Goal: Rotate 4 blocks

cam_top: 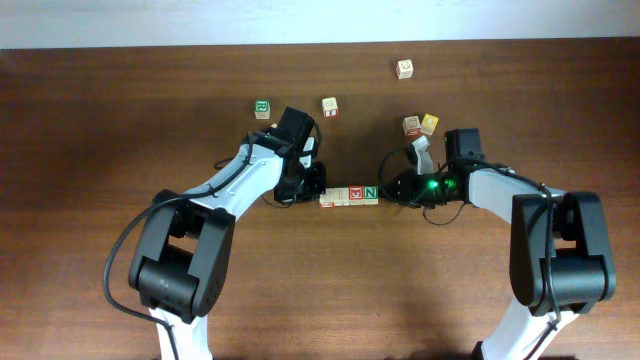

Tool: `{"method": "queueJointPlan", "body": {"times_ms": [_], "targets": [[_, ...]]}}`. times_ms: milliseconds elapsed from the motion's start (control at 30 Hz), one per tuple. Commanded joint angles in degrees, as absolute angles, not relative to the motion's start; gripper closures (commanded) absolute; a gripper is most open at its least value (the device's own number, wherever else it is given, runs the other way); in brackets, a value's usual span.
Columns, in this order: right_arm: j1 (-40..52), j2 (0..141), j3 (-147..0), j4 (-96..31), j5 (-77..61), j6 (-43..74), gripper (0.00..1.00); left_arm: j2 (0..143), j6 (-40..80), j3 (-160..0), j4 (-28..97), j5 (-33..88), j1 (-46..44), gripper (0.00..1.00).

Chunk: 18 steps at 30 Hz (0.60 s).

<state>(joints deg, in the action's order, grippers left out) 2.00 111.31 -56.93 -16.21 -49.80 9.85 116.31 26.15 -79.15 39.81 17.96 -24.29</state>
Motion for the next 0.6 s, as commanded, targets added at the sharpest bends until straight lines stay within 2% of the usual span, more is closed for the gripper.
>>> {"method": "queueJointPlan", "body": {"times_ms": [0,333,567], "targets": [[2.28,110.24,-56.58,-16.40,-54.00,9.43,0.95,116.79,25.21,-78.63,39.64,19.68,-24.62,1.00],[2.39,107.66,-58.15,-20.14,-53.34,9.45,0.95,116.79,25.21,-78.63,39.62,19.68,-24.62,1.00],[7.09,105.23,-61.67,-24.34,-46.92,9.45,0.96,116.79,25.21,-78.63,39.62,19.68,-24.62,1.00]]}}
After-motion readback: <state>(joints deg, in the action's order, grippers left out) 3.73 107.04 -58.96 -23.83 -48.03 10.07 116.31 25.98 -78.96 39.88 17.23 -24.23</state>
